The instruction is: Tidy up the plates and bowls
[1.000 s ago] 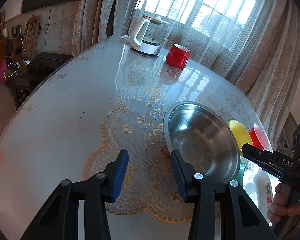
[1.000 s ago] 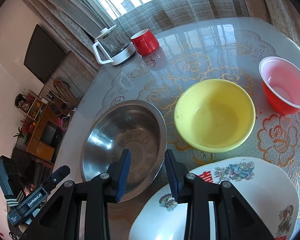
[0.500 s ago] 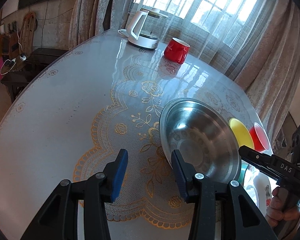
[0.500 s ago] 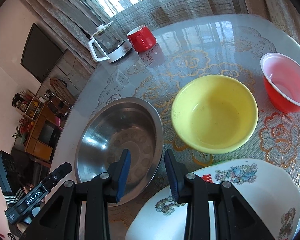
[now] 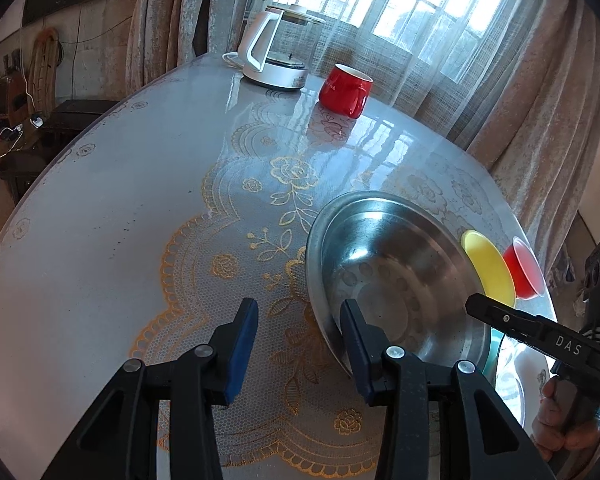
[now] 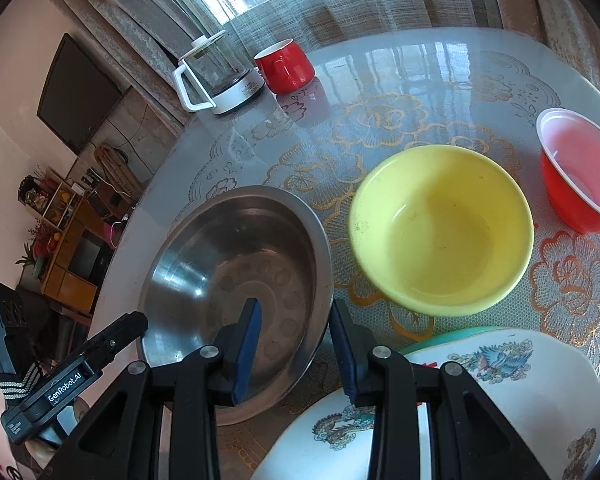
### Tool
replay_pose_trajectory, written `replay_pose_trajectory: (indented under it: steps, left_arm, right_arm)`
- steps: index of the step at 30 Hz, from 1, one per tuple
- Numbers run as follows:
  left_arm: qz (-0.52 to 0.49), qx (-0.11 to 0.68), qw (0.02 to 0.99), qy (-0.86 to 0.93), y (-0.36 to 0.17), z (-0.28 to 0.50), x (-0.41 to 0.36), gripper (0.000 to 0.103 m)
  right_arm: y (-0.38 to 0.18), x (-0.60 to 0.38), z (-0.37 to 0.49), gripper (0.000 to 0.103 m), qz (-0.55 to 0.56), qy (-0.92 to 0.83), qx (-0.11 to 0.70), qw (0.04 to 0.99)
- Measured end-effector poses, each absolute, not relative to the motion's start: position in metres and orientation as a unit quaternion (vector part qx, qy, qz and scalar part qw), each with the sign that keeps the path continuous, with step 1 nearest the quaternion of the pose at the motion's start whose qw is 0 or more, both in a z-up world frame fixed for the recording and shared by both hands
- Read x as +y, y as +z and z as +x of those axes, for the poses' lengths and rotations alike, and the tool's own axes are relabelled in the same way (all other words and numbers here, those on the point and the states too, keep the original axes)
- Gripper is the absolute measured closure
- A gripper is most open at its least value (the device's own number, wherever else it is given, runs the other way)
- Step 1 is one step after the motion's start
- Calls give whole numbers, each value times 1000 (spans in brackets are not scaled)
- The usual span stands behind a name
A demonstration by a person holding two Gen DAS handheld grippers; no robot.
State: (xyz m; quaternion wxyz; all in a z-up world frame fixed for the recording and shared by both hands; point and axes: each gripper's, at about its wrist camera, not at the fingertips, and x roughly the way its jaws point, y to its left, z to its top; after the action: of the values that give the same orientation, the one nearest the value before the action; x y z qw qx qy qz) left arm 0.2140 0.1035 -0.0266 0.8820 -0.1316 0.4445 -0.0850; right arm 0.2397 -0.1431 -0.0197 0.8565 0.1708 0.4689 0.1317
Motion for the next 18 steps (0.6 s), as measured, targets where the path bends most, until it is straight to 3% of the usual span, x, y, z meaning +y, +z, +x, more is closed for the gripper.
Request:
replay_pose_trajectory:
  steps: [4, 8, 18]
  left_arm:
    - [-119, 445, 882, -102, -33, 217, 95, 69]
    - [-102, 436, 886, -124, -34, 213, 86, 74]
    - [-83, 401, 905, -119, -18, 183, 97, 73]
  right_arm:
    - [-20, -138, 240, 68, 147, 129, 463, 864]
    - [-20, -131, 242, 78, 115, 124, 463, 870]
    - [-12, -113, 223, 81, 67, 140, 453, 878]
